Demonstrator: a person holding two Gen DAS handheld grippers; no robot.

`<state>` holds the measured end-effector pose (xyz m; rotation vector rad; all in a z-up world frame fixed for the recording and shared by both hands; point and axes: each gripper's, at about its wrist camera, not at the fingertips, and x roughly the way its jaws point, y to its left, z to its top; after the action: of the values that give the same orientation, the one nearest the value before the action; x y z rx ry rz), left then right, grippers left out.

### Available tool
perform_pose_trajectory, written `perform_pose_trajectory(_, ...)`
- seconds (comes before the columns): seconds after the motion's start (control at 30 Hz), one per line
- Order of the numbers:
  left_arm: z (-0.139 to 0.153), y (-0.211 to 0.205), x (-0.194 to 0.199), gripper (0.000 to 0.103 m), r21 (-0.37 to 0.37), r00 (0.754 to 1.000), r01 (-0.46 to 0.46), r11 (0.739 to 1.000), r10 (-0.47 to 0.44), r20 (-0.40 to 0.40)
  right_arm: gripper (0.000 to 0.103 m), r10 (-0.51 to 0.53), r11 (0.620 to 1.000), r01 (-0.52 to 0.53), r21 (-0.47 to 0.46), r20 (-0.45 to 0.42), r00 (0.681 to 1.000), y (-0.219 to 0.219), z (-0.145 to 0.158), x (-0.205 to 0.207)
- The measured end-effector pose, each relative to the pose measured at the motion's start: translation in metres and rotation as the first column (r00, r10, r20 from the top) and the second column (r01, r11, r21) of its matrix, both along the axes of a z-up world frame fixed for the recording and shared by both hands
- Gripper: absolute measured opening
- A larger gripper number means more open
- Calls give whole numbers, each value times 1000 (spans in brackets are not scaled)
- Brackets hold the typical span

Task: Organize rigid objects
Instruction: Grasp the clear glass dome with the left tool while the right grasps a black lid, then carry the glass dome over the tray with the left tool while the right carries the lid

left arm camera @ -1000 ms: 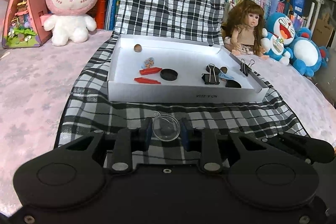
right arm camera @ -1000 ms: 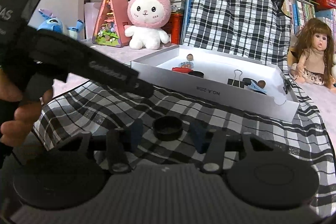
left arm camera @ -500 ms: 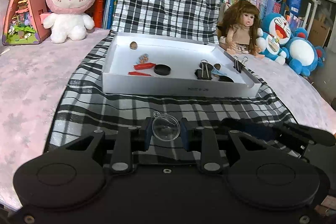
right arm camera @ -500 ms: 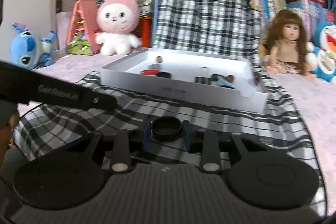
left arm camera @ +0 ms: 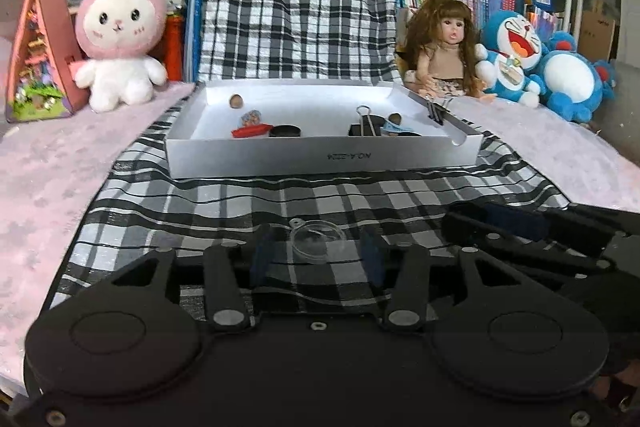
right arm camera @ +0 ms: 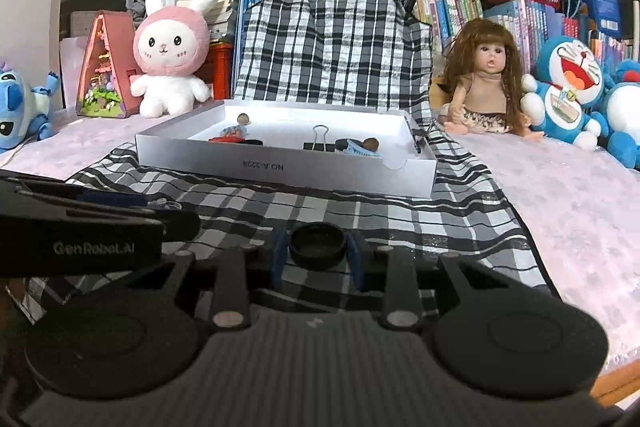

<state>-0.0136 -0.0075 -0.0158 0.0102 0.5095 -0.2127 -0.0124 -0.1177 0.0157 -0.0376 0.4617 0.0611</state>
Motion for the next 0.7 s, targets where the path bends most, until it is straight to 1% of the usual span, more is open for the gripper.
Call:
perform_pose_trajectory(0.03,-1,0,0,49,7,1000,-7,1000,7,6,54,-2,1000,2,-2,7,1000,1,-1,0)
perform_pose_trajectory(0.1,-4,-1,-2,50,18,999,-28,999,28,21,57,-10,1000,10,-6,19,1000,2,-2,-1)
perform_pose_trajectory(0.23,-8,1,-1,52,32,998,-51,998,50,49,66,-24,1000,25,-12,36,999,2,-4,0)
perform_pose_trajectory(0.33,-12,1,-2,55,42,996,-58,997,55,68,66,-39,999,40,-28,48,998,3,-6,0)
perform_pose_trajectory(0.47,-15,-1,-1,55,52,995,-64,997,60,85,66,-54,997,57,-51,65,996,4,-9,-1)
perform_pose_trajectory(0.63,-20,-1,-1,55,45,992,-73,996,68,105,66,-72,996,75,-53,70,995,5,-12,1)
perform_pose_trajectory(0.7,-21,-2,-2,52,49,991,-75,996,69,115,66,-74,996,78,-49,69,995,5,-13,2)
